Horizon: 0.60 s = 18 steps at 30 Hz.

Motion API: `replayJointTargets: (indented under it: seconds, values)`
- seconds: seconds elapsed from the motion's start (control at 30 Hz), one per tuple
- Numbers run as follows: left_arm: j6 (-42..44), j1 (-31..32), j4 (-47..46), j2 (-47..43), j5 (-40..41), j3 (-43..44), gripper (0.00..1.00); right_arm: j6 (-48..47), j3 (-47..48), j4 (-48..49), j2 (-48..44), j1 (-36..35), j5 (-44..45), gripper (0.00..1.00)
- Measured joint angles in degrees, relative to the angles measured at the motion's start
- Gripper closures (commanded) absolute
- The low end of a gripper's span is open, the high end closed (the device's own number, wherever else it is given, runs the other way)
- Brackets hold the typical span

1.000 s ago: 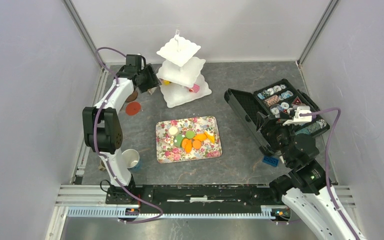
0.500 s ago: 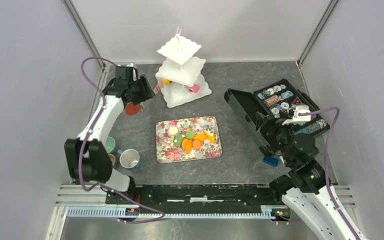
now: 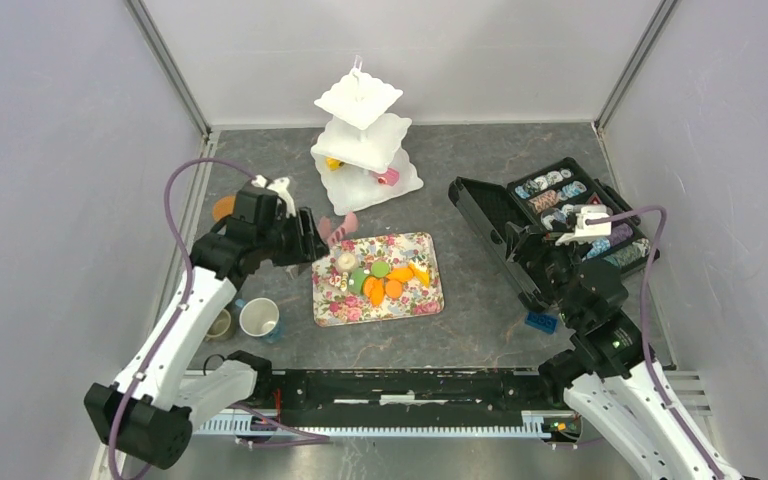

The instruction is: Serve the afternoon tea

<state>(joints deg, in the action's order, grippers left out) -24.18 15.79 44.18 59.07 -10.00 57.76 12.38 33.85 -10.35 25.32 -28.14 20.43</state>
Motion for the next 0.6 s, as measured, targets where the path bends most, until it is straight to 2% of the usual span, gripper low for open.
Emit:
replayJointTargets:
  seconds: [0.27,0.47,0.6]
  values:
    - [0.1,15.1,9.2,-1.2,5.0,0.2,0.41,0.0,0.0,0.2,3.3,0.0,0.2,0.02]
    - [0.3,21.1,16.0,3.7,8.9,3.6,0.44,0.0,-0.1,0.5,3.0,0.0,0.6,0.02]
    - [1.1,22.6,18.6,3.9,10.6,4.2,0.45,0.1,-0.8,0.7,2.6,0.0,0.9,0.02]
